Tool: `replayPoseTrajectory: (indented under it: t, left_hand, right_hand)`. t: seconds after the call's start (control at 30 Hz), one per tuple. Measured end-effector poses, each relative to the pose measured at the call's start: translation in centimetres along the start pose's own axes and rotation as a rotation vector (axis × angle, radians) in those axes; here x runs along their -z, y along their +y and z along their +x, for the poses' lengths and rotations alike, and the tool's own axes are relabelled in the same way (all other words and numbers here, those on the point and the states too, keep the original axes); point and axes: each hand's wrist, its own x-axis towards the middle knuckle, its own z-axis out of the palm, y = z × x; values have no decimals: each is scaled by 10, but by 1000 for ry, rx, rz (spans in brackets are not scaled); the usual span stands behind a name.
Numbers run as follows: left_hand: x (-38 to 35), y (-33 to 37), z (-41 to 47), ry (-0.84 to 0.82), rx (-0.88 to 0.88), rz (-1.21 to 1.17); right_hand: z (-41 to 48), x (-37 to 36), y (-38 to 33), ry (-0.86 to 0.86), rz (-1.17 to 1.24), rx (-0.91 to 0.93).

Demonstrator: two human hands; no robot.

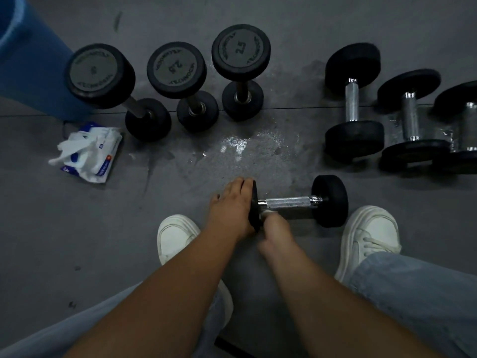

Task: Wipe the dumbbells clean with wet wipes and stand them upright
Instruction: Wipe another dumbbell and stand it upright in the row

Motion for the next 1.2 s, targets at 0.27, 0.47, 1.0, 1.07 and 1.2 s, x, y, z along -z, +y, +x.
replayPoseTrajectory:
  t: [0.27, 0.47, 1.0, 1.07, 1.2]
  left_hand:
    - [3, 1, 1, -9, 1, -8]
    - [-3, -2, 4, 34, -5, 6]
    - [0, -1, 2, -2, 1, 17]
    - [0, -1, 2, -3, 5, 9]
    - [0, -1, 0, -1, 1, 21]
  right_hand:
    - [-1, -5, 8, -62, 186, -92]
    - [-16, -6, 11, -11, -84, 63]
    - [-8, 28, -35, 36, -2109, 1166]
    - [-11, 20, -37, 11, -2107, 1028]
    - [-33, 47, -19, -6, -2098, 1060]
